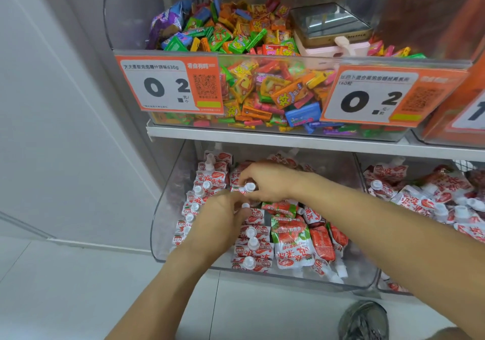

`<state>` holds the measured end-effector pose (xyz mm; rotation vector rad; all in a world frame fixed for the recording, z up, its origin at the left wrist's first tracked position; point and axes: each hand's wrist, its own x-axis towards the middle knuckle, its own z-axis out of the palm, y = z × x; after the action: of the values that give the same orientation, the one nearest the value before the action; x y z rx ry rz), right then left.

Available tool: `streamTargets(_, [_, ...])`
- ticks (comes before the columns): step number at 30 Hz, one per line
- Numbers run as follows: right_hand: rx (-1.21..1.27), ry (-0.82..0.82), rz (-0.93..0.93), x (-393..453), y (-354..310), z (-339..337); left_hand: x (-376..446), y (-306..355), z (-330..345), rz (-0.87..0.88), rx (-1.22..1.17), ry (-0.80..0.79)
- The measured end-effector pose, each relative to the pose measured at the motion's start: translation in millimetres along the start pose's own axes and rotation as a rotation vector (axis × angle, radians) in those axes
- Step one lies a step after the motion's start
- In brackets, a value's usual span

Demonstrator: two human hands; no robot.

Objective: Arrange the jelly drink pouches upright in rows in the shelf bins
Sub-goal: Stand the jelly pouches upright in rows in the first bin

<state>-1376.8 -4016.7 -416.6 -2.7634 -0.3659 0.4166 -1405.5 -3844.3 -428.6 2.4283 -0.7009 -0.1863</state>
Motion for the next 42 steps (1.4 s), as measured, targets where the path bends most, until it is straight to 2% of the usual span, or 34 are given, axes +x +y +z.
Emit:
streamTargets(3, [-0.071,-0.056,0.007,4,4,1,0,2,-2,-0.122,0.01,-0.004])
streamTargets(7, [-0.122,-0.1,0.044,11,9,3,-6,4,4,-0.245,0.048,-0.182])
streamTargets(12, [-0.097,-0.199,0.036,16,7,-4,-8,2,6,-0.294,-0.074,-0.216])
streamTargets(19, [-0.035,-0.253,-0.006,15,11,-3,-6,6,-2,-0.356,-0.191,-0.31])
streamTargets(24, [-0.048,-0.376,0.0,10,6,-9,-9,12,4,-0.382,-0.275,-0.319])
streamTargets(29, [-0.011,-0.394,-0.019,-4,9,-8,-3,14,6,-0.42,-0.316,-0.35])
streamTargets(32, [-0.036,-0.418,0.063,-1,8,-4,-1,14,3,-0.424,-0.333,-0.357])
streamTargets(36, [-0.037,-0.52,0.03,-6,3,-13,-3,12,4,-0.389,-0.299,-0.362])
streamTargets(38, [0.048,-0.455,0.034,-4,13,-22,-4,12,6,-0.345,-0.28,-0.37])
streamTargets(41, [0.213,-0.121,0.193,8,31,-26,-3,10,6,-0.33,-0.253,-0.356])
streamTargets(42, [0.177,-0.041,0.229,10,34,-26,-4,10,5,-0.327,-0.243,-0.356])
